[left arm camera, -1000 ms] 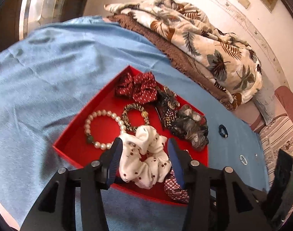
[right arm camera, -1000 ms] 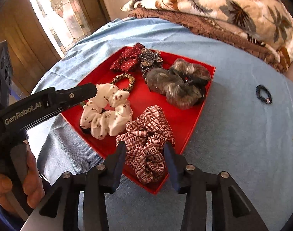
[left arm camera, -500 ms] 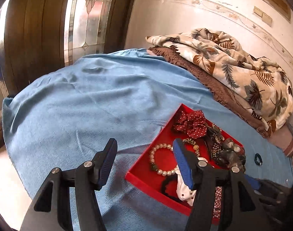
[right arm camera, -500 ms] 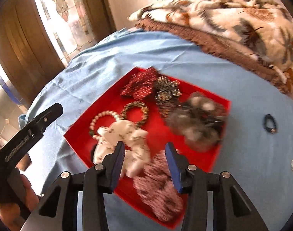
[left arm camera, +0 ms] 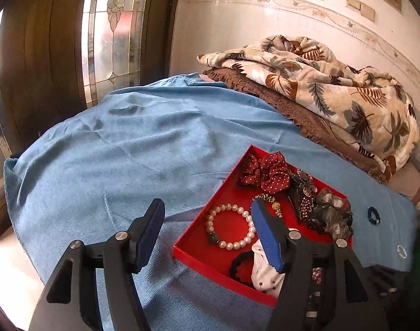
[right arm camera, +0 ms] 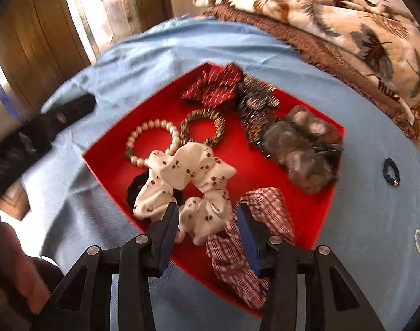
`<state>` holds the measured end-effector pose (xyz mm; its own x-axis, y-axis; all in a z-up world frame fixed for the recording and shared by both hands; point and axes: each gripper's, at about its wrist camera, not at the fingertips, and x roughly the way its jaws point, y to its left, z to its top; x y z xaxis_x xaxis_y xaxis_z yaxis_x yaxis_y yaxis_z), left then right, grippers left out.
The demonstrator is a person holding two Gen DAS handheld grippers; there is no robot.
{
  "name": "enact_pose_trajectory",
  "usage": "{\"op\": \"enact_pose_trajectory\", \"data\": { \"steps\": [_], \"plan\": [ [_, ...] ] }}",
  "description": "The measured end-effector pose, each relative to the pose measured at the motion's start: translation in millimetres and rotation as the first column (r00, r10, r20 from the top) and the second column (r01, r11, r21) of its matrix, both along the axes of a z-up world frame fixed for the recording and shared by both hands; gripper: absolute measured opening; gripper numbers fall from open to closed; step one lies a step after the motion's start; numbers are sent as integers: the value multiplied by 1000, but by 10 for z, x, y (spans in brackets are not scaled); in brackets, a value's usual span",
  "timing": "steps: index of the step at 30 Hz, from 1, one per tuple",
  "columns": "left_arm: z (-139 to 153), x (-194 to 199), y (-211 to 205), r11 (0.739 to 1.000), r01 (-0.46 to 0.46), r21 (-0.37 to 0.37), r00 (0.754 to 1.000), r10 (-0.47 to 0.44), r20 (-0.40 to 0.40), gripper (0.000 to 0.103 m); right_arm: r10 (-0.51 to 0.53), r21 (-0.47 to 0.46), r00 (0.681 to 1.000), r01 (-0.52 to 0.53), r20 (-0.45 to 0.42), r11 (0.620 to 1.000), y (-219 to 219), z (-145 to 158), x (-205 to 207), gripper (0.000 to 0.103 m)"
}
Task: Organize jewelry
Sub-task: 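Open the left tool over the box while the right tool releases the plaid scrunchie inside, then raise both open tools away from the red box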
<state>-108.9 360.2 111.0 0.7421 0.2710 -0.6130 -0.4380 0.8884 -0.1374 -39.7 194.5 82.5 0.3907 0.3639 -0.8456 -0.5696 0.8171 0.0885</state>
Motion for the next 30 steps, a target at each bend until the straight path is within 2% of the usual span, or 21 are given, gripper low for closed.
{"op": "enact_pose_trajectory", "data": {
  "steps": [5, 11, 20, 30],
  "plan": [
    [-27, 9, -55, 1000, 8, 22, 1000, -8, -18, 65, -46, 69, 998, 44, 32, 997, -315, 250, -72, 60],
    [-48, 18, -120, 999, 27, 35, 999, -25, -34, 65, -139, 85, 989, 135, 46, 987, -824, 371, -66, 63],
    [-81, 25, -203, 998, 43, 49, 998, -40, -50, 66, -305, 53, 952, 305, 6, 951, -1648, 187, -63, 67],
    [-113, 58, -298, 997, 63, 54, 996, -60, -63, 66, -368, 29, 930, 368, -6, 929, -2069, 83, -159, 68]
  ]
}}
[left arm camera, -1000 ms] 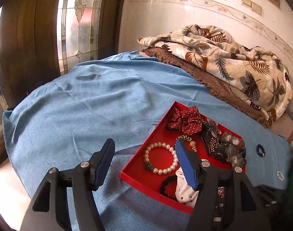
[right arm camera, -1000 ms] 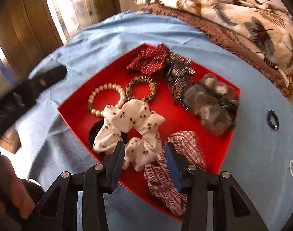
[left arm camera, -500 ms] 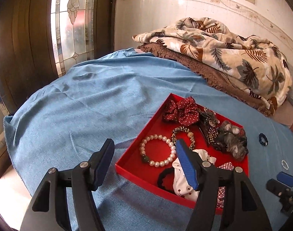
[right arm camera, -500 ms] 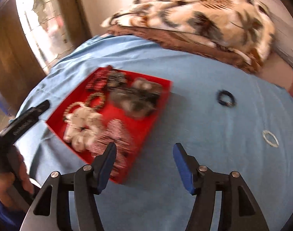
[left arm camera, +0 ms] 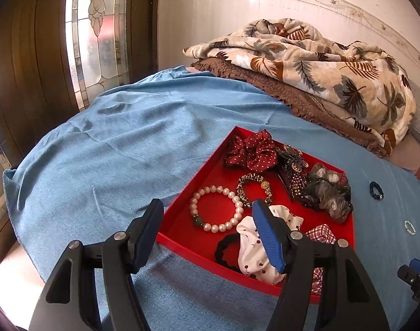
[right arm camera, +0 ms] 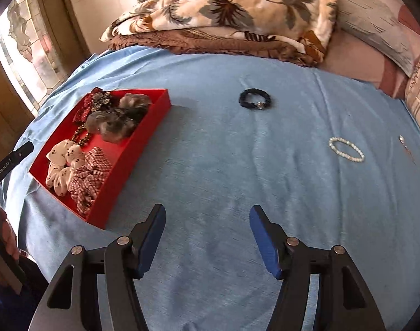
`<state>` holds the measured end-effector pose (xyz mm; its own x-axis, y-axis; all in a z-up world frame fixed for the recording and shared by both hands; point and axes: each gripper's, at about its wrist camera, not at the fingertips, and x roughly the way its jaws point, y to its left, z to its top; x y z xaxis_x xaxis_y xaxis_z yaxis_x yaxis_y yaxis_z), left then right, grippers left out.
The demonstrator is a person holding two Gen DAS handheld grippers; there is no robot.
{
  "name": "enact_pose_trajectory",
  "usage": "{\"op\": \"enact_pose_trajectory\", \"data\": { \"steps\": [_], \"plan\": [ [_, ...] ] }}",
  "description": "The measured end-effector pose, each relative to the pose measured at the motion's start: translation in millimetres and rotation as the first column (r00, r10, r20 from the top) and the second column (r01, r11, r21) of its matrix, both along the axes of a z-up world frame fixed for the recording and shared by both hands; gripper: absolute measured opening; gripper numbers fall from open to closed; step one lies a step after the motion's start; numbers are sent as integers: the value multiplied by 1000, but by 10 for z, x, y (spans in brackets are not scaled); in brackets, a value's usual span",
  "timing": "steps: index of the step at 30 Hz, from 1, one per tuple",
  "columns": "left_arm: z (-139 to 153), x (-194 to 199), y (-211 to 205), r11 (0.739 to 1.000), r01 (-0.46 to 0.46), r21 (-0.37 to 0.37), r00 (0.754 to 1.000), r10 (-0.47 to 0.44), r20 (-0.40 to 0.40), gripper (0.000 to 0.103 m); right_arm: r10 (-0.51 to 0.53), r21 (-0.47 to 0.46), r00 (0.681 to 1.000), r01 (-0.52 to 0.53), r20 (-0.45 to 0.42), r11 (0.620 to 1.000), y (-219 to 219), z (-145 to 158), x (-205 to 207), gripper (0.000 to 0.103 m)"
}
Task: Organize jewelry
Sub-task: 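Raise both open tools away from the red box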
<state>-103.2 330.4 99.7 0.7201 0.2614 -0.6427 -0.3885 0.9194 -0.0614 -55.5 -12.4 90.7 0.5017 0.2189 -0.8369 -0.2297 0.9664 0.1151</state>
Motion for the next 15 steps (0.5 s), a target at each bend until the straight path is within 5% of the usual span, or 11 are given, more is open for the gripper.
{"op": "enact_pose_trajectory", "data": {
  "steps": [15],
  "plan": [
    [2, -13, -12, 1000, 6, -21, 1000, -6, 1, 68, -25, 0, 1000, 25, -11, 1000, -125, -38, -95, 71]
  ]
}}
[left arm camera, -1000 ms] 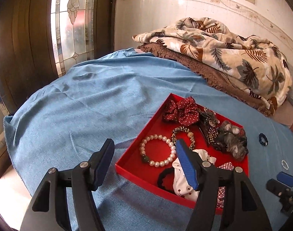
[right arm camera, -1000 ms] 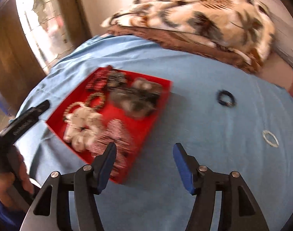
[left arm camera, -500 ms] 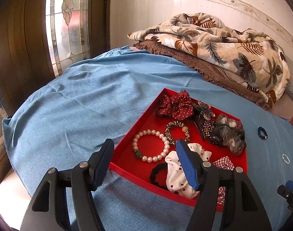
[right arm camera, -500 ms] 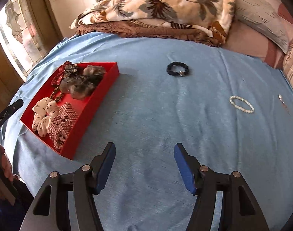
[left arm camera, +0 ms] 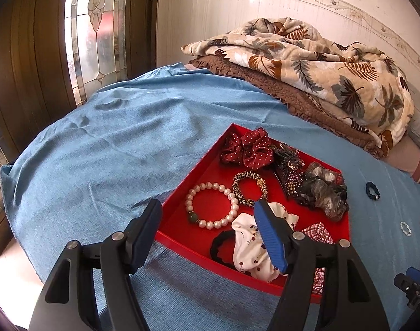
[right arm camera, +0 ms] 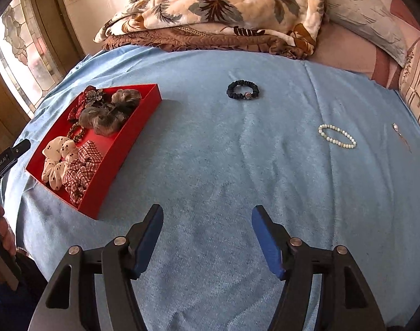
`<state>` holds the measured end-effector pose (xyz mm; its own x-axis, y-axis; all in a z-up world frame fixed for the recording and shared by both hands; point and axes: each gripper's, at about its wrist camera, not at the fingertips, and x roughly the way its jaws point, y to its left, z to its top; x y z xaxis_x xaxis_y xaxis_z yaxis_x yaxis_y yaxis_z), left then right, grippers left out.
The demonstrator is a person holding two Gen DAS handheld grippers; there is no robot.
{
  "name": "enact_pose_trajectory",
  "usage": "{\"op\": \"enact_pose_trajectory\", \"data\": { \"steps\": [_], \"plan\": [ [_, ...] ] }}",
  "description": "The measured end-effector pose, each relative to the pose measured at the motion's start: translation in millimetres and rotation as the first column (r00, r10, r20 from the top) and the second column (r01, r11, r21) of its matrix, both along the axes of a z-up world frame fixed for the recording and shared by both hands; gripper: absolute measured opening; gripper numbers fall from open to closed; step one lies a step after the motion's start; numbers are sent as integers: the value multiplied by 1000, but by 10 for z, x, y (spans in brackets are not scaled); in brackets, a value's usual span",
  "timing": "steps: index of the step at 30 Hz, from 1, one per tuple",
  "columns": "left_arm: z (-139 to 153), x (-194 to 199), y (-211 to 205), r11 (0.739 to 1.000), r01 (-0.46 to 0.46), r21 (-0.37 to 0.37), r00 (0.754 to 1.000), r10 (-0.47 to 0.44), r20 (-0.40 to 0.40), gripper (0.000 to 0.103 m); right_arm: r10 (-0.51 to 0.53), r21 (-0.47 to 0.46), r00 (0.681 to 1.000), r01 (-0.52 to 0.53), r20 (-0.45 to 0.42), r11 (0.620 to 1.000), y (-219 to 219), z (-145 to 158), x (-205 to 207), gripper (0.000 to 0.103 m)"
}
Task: Organize jewelry
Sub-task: 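Raise both open tools away from the red box, then move the left tool to the black beaded bracelet while the right tool moves to the white pearl bracelet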
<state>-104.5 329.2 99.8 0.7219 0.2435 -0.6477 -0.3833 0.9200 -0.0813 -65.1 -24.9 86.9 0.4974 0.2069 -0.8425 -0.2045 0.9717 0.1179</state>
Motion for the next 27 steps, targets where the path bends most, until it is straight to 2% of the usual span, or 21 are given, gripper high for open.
{"op": "enact_pose_trajectory", "data": {
  "steps": [15, 22, 27],
  "plan": [
    [-41, 15, -185, 999, 28, 21, 1000, -28, -6, 72, -44, 10, 999, 44, -2, 999, -306, -6, -62, 72],
    [7, -24, -357, 996, 62, 70, 998, -62, -3, 72, -128, 37, 992, 128, -3, 991, -763, -8, -90, 73],
    [220, -135, -527, 991, 118, 67, 993, -118, 7, 72, -199, 57, 980, 198, 1, 978, -1161, -20, -79, 74]
  ]
}}
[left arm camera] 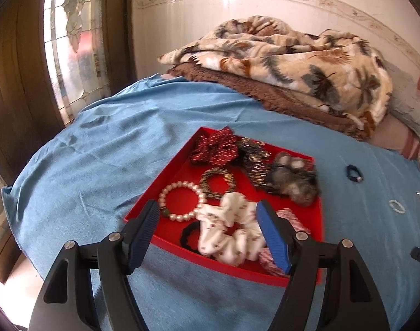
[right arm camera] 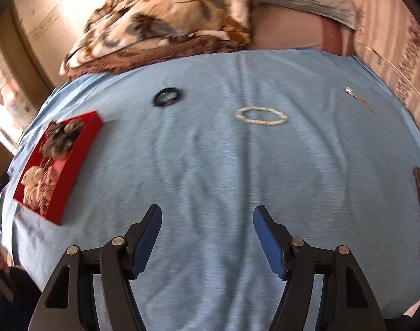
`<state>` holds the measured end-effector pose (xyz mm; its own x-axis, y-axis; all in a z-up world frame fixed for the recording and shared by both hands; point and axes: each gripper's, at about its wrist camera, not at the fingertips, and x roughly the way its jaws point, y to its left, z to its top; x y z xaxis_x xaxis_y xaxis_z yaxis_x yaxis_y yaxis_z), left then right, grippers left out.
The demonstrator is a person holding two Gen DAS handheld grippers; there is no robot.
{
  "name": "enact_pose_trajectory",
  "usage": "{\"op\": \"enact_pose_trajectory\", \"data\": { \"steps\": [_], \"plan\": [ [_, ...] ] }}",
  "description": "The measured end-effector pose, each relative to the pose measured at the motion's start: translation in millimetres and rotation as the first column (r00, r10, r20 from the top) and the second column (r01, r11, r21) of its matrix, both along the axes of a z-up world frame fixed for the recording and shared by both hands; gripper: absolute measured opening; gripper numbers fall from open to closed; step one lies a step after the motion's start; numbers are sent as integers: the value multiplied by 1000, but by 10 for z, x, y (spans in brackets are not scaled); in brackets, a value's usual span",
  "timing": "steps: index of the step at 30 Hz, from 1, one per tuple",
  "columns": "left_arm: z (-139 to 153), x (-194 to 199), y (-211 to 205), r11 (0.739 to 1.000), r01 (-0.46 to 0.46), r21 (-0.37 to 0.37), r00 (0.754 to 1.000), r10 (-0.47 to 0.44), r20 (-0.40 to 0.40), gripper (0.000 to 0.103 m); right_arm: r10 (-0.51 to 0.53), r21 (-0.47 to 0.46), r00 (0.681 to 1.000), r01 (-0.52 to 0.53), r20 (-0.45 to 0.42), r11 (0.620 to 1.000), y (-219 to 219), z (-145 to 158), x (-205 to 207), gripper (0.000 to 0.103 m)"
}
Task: Organize jewelry
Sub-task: 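Move the left tool to the black beaded bracelet while the right tool moves to the white pearl bracelet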
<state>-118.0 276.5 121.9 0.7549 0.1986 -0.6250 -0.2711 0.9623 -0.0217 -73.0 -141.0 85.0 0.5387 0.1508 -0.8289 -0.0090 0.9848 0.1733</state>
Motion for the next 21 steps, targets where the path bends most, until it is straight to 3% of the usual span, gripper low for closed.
{"op": "enact_pose_trajectory", "data": {
  "steps": [5, 12, 21],
  "plan": [
    [266, -8, -271, 994, 106, -5, 994, -106, 7, 72, -71, 26, 997, 71, 10, 997, -392, -26, 42, 74],
    [448, 434, -896, 954, 277, -116, 957, -285, -49, 72, -176, 105, 984, 174, 7, 979, -916, -122, 248, 74],
    [185, 1409, -1791, 909, 391, -143, 899, -410, -152, 72, -115, 178, 993, 117, -19, 977, -1009, -317, 932, 74]
  ]
}}
